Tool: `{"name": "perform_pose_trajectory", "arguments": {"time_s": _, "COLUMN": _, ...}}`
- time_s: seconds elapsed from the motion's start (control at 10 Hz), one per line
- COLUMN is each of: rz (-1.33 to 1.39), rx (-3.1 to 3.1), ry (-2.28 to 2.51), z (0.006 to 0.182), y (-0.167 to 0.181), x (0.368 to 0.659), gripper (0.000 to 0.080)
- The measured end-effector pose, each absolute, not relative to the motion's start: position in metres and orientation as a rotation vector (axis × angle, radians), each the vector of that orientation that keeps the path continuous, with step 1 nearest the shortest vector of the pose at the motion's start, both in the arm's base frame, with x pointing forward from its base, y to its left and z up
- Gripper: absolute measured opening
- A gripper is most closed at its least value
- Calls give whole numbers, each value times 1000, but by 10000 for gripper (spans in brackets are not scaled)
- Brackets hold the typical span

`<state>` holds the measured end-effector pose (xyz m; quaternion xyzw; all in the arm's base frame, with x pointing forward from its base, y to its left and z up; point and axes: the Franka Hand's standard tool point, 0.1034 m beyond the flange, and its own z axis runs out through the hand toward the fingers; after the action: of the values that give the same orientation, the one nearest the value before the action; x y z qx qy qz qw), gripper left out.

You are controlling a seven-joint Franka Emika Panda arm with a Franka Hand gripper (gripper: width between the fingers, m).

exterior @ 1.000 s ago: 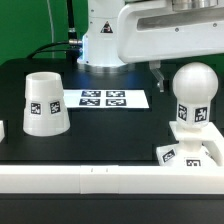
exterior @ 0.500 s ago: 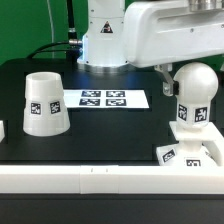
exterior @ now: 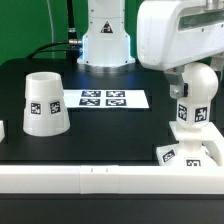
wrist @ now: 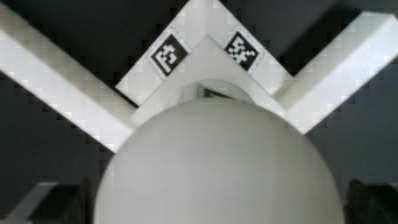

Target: Assemble lamp

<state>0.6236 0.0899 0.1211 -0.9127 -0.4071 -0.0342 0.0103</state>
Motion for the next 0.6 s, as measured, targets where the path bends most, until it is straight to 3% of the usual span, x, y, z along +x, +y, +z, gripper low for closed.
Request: {"name": "perform_pose_trajectory", "arguments": {"time_s": 0.6, "rz": -78, "rx": -2519, "ry": -1944, "z": 122, "y": 86, "x": 626, "gripper": 699}}
